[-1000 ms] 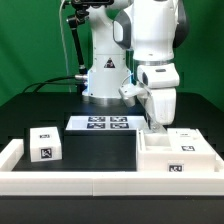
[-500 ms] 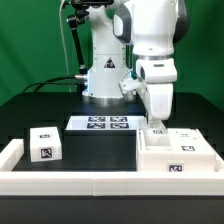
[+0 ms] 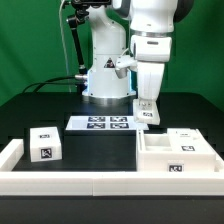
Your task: Assemble cabinet
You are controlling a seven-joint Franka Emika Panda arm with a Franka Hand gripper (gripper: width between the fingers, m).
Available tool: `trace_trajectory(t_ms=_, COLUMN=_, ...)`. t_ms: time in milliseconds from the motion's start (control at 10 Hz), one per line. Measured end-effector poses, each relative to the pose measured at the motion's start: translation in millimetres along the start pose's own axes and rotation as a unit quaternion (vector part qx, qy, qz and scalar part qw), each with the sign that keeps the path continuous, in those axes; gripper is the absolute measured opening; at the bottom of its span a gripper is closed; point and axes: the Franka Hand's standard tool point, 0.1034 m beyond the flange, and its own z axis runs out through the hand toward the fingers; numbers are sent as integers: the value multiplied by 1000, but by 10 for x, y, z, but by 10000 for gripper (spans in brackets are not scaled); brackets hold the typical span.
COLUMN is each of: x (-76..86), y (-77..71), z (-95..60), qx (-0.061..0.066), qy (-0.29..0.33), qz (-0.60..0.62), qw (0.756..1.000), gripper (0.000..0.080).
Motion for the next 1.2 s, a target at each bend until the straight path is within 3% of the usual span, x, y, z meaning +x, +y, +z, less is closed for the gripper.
trace_trajectory(t_ms=400, x=3, y=367, z=-2, qx=-4, qy=8, qz=0, qw=1000, gripper=68)
trace_trajectory(t_ms=900, x=15, y=351, z=60, qx=-3, qy=11, qz=-1, qw=1000, gripper=68)
trace_trajectory(t_ms=1200, x=16, y=386, z=72, qx=-10, qy=14, qz=-4, qw=1000, gripper=68)
